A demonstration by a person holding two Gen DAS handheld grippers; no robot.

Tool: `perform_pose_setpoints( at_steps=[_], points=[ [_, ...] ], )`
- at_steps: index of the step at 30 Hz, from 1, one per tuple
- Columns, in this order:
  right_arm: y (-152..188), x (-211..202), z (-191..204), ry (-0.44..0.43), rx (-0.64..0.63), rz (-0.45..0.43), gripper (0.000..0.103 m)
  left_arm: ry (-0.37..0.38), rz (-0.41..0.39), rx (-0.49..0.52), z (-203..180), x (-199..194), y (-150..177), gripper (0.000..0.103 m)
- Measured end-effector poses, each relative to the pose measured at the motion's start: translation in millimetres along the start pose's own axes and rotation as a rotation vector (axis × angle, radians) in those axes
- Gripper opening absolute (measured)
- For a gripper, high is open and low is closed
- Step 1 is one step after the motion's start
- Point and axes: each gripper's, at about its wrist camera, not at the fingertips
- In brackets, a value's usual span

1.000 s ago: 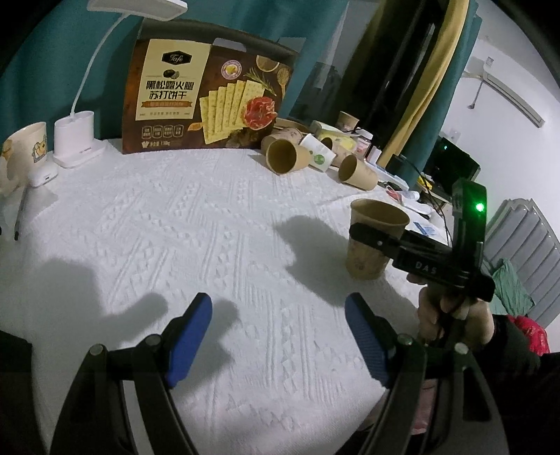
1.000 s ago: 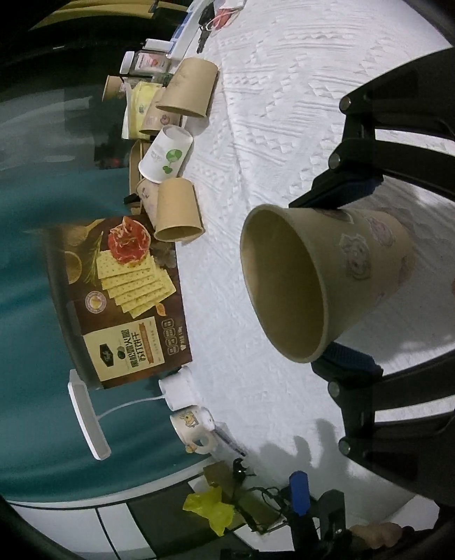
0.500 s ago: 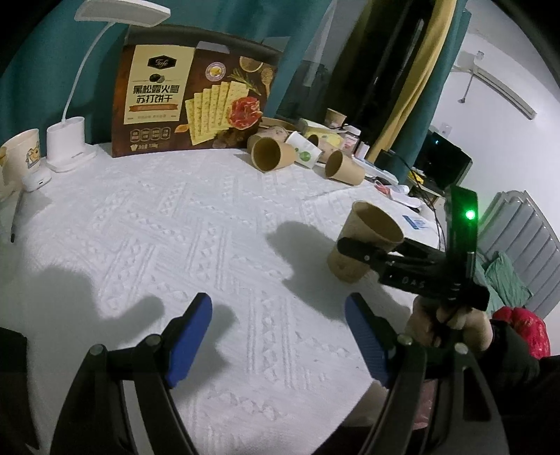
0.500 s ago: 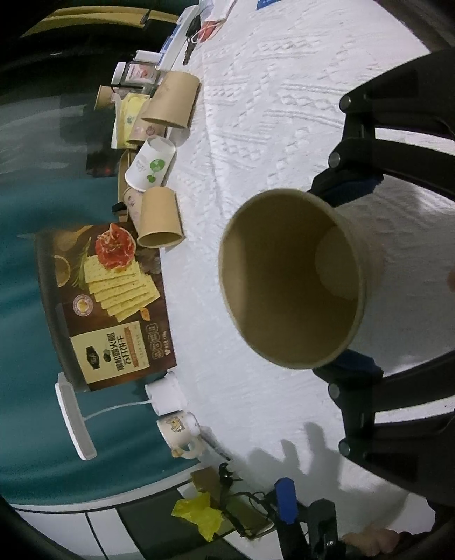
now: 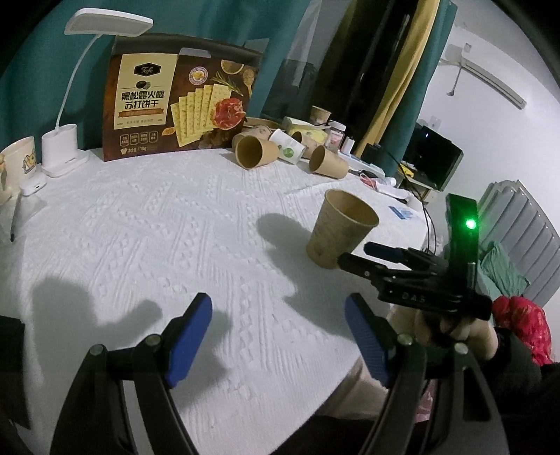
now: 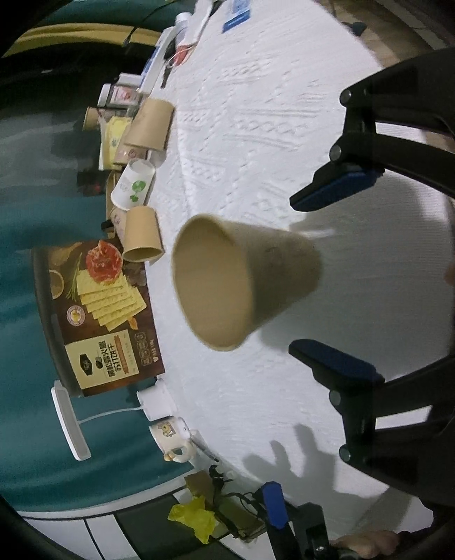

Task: Flip cup upright
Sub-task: 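Lower the cup upright onto the tablecloth and open the right tool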

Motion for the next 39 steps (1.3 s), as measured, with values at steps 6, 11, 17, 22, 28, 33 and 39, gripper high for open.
perform_pose_setpoints(
  at_steps=[6, 11, 17, 22, 28, 33, 39],
  points=[
    [17.7, -23.6, -2.5, 0.032, 0.056, -0.003, 0.073, 0.004, 0.011, 0.022, -7.0, -3.9, 7.0, 0.079],
    [34.6, -51.4, -13.3, 0.089, 0.141, 0.001, 0.074, 0.005, -0.024, 0.069, -18.5, -10.8, 8.6, 0.079],
    [37.8, -88.7, -24.1, 0.165, 0.183, -0.032, 0.074, 0.014, -0.104, 0.119, -35.8, -22.6, -1.2, 0.086],
    [28.7, -124.2, -30.7, 0.219, 0.201, -0.091, 0.074, 0.034, -0.174, 0.164, -57.4, -33.2, -15.1, 0.091],
    [14.9, -172.2, -30.2, 0.277, 0.192, -0.184, 0.074, 0.043, -0.264, 0.212, -80.2, -47.1, -26.6, 0.094],
    [1.6, -215.1, -21.7, 0.316, 0.184, -0.289, 0.074, 0.059, -0.321, 0.228, -93.4, -57.1, -36.1, 0.096],
    [-11.5, -257.7, -6.7, 0.349, 0.156, -0.402, 0.075, 0.086, -0.435, 0.265, -111.3, -83.8, -42.9, 0.103]
  ],
)
Point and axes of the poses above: each gripper's, at about its wrist camera, not at the fingertips, and x roughly the way its jaws point, z to its left, y to its underside, and after that the axes turned 10 degrees about -x, right-handed
